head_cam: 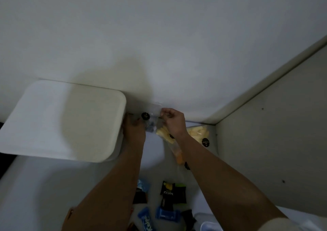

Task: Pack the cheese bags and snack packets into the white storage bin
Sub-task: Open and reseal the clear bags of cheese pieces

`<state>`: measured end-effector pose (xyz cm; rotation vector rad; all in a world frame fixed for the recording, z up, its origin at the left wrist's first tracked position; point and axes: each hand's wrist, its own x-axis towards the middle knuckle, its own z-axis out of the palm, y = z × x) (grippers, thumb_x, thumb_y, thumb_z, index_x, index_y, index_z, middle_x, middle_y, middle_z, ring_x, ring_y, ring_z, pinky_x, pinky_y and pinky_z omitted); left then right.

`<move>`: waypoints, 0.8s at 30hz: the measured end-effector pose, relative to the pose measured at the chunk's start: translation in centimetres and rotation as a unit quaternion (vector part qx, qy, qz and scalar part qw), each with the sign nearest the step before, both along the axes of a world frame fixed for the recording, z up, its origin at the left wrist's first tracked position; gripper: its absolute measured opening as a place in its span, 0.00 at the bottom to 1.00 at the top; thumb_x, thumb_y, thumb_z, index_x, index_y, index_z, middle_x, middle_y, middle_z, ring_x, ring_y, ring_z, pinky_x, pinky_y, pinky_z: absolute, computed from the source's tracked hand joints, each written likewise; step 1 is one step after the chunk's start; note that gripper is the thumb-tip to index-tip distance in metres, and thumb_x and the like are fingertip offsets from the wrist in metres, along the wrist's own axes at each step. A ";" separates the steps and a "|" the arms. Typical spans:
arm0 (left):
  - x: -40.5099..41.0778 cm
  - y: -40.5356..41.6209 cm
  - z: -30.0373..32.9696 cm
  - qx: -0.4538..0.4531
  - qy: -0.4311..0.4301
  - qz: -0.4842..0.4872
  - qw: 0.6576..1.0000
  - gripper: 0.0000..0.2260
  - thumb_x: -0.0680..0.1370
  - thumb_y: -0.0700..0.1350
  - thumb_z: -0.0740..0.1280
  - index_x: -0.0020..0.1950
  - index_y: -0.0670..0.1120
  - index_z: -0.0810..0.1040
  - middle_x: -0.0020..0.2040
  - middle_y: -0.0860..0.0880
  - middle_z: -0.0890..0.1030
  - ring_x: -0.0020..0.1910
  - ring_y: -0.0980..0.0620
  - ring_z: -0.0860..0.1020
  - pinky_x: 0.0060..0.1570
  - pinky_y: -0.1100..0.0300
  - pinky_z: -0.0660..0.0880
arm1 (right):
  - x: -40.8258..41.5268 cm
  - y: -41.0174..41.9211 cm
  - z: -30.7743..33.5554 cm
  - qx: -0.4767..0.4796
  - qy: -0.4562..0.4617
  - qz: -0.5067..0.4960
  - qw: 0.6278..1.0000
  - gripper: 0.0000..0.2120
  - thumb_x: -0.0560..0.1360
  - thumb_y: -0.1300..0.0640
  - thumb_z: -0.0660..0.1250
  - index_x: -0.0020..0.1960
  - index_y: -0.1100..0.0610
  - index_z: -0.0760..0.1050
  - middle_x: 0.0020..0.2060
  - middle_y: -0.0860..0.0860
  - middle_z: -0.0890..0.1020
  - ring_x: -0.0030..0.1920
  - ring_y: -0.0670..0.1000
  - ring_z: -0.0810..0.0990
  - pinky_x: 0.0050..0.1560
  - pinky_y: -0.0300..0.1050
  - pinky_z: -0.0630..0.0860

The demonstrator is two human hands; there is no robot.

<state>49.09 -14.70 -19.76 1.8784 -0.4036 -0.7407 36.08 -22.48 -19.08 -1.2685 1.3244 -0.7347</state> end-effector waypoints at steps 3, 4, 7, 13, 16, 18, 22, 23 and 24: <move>-1.1 1.0 0.2 0.014 0.014 0.016 1.000 0.11 0.81 0.39 0.63 0.63 0.39 0.74 0.51 0.48 0.76 0.39 0.62 0.76 0.36 0.77 0.73 | -1.7 0.1 0.4 -0.013 0.045 -0.014 0.999 0.08 0.78 0.62 0.69 0.54 0.53 0.84 0.50 0.53 0.87 0.51 0.51 0.84 0.60 0.54 0.81; -1.5 1.3 0.1 0.029 0.029 0.007 0.999 0.12 0.81 0.41 0.63 0.63 0.40 0.74 0.52 0.47 0.77 0.42 0.60 0.77 0.39 0.73 0.75 | -2.4 0.1 0.7 -0.025 0.072 -0.021 0.997 0.08 0.78 0.62 0.69 0.55 0.54 0.83 0.51 0.53 0.86 0.52 0.51 0.84 0.60 0.53 0.80; -2.6 1.9 -1.0 0.086 0.112 -0.075 0.987 0.09 0.79 0.43 0.64 0.58 0.44 0.79 0.53 0.44 0.81 0.49 0.44 0.81 0.50 0.50 0.81 | -5.1 0.3 1.3 -0.038 0.210 0.013 0.977 0.12 0.78 0.62 0.66 0.61 0.56 0.81 0.54 0.50 0.84 0.55 0.52 0.82 0.55 0.45 0.79; -7.2 2.9 -1.1 0.128 0.331 -0.156 0.922 0.18 0.78 0.41 0.71 0.67 0.47 0.76 0.49 0.44 0.81 0.39 0.49 0.77 0.39 0.55 0.75 | -8.3 1.4 0.5 0.024 0.410 0.211 0.887 0.30 0.75 0.53 0.70 0.75 0.57 0.67 0.66 0.56 0.78 0.64 0.56 0.78 0.59 0.47 0.77; -8.4 2.9 -1.6 0.134 0.335 -0.164 0.918 0.24 0.78 0.39 0.70 0.73 0.49 0.70 0.56 0.43 0.82 0.46 0.47 0.78 0.45 0.52 0.76 | -8.7 1.9 0.0 0.024 0.440 0.220 0.870 0.26 0.74 0.50 0.69 0.70 0.56 0.69 0.62 0.56 0.79 0.60 0.57 0.79 0.57 0.52 0.79; -8.8 2.9 -1.7 0.129 0.335 -0.169 0.918 0.26 0.79 0.38 0.70 0.75 0.49 0.68 0.56 0.42 0.82 0.46 0.47 0.79 0.46 0.51 0.76 | -8.8 2.1 -0.2 0.023 0.449 0.212 0.868 0.24 0.74 0.50 0.70 0.67 0.56 0.70 0.60 0.55 0.80 0.58 0.57 0.80 0.55 0.52 0.79; -8.6 2.9 -1.4 0.123 0.303 -0.167 0.930 0.24 0.79 0.37 0.69 0.74 0.50 0.69 0.54 0.44 0.81 0.51 0.45 0.80 0.49 0.49 0.79 | -9.5 1.5 -0.7 0.051 0.394 0.158 0.904 0.27 0.75 0.58 0.71 0.73 0.57 0.69 0.66 0.57 0.78 0.63 0.56 0.79 0.59 0.49 0.78; -8.5 2.9 -1.3 0.124 0.289 -0.167 0.934 0.24 0.79 0.37 0.69 0.73 0.50 0.70 0.54 0.45 0.80 0.53 0.45 0.81 0.51 0.48 0.80 | -9.6 1.3 -0.6 0.067 0.359 0.135 0.921 0.26 0.75 0.60 0.71 0.71 0.58 0.72 0.65 0.57 0.79 0.62 0.56 0.79 0.58 0.47 0.78; -8.4 2.9 -1.3 0.123 0.276 -0.171 0.938 0.23 0.79 0.37 0.69 0.73 0.50 0.70 0.53 0.46 0.80 0.52 0.45 0.81 0.52 0.47 0.80 | -9.8 1.0 -0.4 0.084 0.318 0.108 0.938 0.22 0.74 0.62 0.72 0.68 0.59 0.76 0.62 0.57 0.81 0.59 0.55 0.81 0.55 0.46 0.79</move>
